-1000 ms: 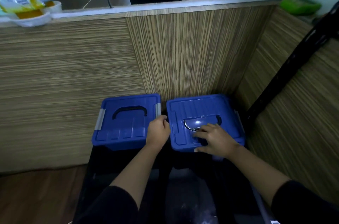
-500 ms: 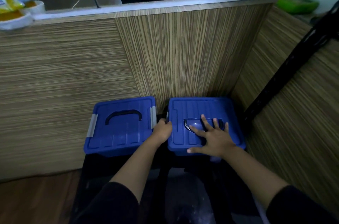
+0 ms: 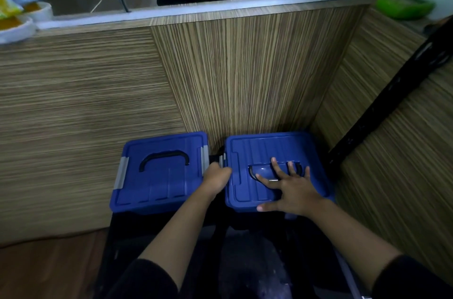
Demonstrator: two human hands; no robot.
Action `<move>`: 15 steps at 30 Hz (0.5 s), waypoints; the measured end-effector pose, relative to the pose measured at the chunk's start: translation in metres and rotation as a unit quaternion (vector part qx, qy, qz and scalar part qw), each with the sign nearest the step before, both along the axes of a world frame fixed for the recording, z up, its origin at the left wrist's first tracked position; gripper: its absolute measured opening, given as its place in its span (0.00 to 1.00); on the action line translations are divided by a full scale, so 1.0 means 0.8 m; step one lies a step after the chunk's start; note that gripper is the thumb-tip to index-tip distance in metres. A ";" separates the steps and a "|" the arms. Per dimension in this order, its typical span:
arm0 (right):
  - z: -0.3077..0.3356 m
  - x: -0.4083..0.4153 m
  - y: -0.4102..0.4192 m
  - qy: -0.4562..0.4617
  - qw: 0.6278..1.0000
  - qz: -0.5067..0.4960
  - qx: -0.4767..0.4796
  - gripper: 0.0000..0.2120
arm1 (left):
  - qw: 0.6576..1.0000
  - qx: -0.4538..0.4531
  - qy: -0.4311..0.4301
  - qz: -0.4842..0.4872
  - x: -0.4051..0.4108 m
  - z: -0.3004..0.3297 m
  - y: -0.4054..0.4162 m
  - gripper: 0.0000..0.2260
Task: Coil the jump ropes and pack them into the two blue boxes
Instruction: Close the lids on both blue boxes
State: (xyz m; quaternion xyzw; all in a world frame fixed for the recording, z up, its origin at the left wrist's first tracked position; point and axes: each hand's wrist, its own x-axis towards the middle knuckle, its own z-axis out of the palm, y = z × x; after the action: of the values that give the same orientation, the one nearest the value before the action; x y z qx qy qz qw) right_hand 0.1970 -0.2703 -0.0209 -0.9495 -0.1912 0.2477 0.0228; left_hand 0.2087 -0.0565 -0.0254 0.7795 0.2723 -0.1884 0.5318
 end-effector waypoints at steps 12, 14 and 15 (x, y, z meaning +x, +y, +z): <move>-0.003 0.000 0.014 0.022 1.000 -0.013 0.000 0.46 | 0.994 0.073 -0.071 0.043 -0.001 0.002 0.014 0.10; -0.003 0.000 0.015 0.022 1.000 -0.013 0.002 0.44 | 0.994 0.053 -0.068 0.071 0.000 -0.001 0.015 0.09; -0.002 0.000 0.015 0.022 1.000 -0.014 0.000 0.43 | 0.993 0.054 -0.066 0.079 0.000 0.000 0.013 0.07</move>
State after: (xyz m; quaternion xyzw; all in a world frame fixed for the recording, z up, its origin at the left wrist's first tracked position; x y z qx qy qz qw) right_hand 0.1968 -0.2581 -0.0228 -0.9465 -0.1774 0.2678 0.0305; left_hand 0.2089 -0.0460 -0.0251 0.7936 0.3075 -0.0793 0.5190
